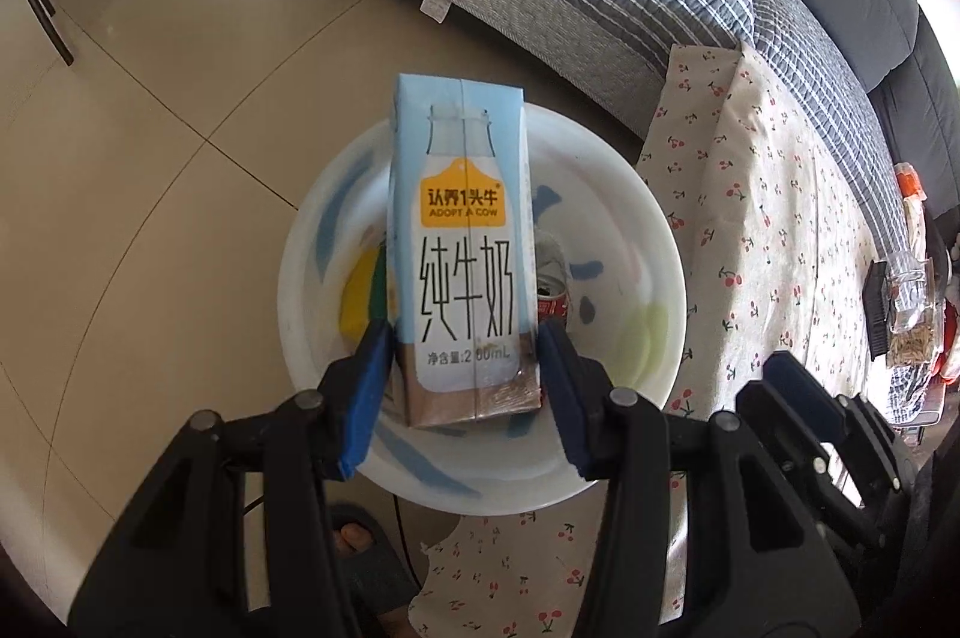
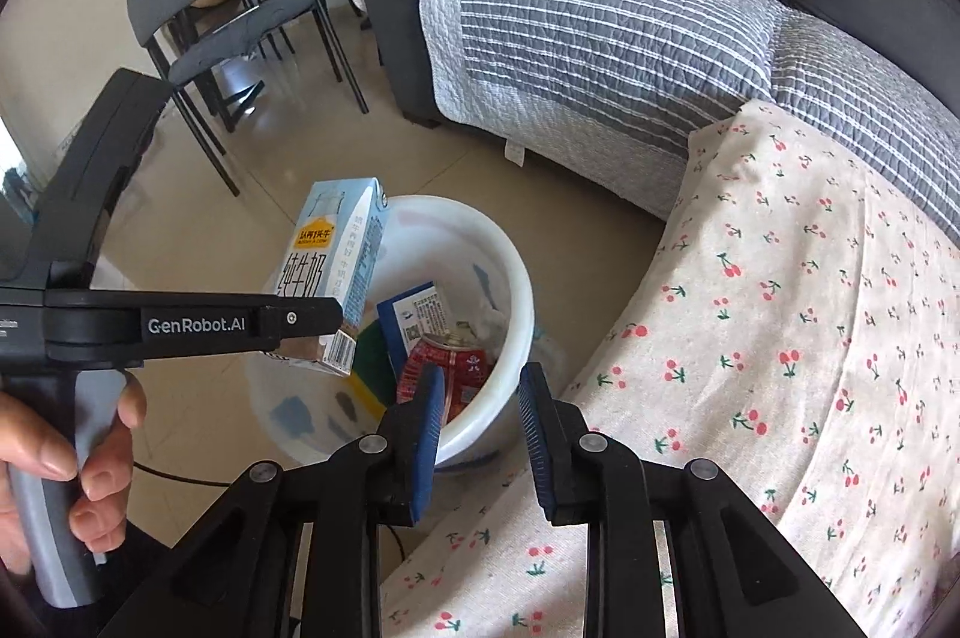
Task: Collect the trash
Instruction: 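Carry the milk carton and red can over the white bin and release both, then move both open tools back over the table toward the lying red can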
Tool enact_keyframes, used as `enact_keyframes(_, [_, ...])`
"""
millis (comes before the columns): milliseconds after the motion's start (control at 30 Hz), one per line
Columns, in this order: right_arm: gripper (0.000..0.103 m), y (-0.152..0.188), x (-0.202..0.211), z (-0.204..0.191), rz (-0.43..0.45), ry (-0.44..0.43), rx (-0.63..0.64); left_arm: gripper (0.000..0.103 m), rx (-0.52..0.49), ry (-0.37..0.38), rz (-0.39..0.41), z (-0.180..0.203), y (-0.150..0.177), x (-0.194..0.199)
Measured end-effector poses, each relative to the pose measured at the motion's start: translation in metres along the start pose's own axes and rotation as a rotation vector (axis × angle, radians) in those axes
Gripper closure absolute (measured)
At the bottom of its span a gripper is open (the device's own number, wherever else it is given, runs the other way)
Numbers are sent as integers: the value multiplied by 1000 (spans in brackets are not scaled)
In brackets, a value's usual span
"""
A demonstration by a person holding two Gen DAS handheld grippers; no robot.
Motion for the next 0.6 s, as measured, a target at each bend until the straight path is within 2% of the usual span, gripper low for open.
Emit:
enact_keyframes(267, [71, 9, 24, 18, 31, -7, -33, 51, 1, -53, -58, -2, 12, -8])
enact_keyframes(367, [69, 17, 25, 27, 28, -14, -60, 51, 49, -77, -106, -7, 15, -16])
enact_keyframes(533, [69, 27, 30, 40, 31, -5, -98, 50, 59, -73, -40, -8, -1, 4])
enact_keyframes(600, [69, 28, 34, 43, 42, -9, -110, 50, 77, -49, -15, -9, -7, 11])
Point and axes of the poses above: each gripper's, at about its wrist camera, not at the fingertips, and x roughly against the way its jaws point, z to its right, y to its underside, the point moved 4 cm from there along -x, roughly the way its jaws point, and after that the axes turned 11 degrees about z, right-handed, at the moved point
